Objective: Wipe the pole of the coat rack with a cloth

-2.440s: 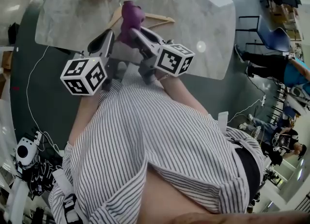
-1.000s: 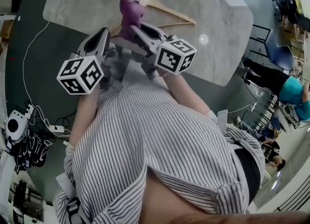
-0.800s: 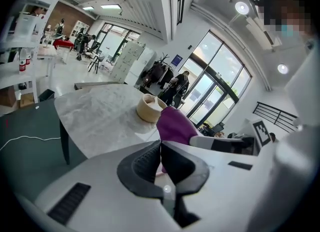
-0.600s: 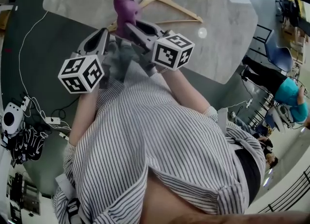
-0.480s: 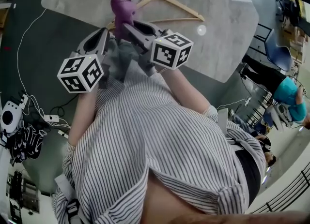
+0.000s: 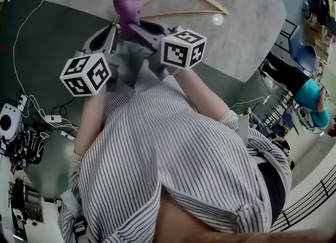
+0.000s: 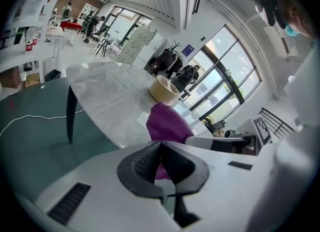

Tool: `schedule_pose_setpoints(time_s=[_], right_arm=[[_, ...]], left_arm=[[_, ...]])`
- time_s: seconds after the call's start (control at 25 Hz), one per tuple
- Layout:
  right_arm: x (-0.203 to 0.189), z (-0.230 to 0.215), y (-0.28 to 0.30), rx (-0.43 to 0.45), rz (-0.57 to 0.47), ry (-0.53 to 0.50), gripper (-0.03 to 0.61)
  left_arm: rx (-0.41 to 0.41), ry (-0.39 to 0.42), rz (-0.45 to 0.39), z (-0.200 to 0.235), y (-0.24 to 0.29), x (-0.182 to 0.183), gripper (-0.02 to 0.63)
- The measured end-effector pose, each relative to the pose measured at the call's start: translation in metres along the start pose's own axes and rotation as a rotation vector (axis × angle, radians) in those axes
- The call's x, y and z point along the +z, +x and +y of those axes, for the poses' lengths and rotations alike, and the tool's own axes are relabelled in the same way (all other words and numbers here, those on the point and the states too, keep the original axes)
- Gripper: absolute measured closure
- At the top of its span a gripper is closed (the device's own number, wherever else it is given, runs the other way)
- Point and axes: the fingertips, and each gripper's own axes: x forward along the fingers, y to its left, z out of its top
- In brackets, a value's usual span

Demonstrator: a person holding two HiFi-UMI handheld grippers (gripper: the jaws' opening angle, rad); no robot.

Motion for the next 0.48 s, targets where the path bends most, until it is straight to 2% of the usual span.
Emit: schedule_pose_setpoints(time_s=[0.2,0.48], right_arm=[[-0.009,-0.008,0.018,0.002,0.013,0.066,0.503],[-0.006,-0.022,0.028,-0.01,0.027,0.053,0.503]], left_arm=[[0.004,-0.022,0.028,0.015,0.005,-0.009,0.6],[0.001,-0.042,0.06,0.019,0.027,-0.008,0.6]])
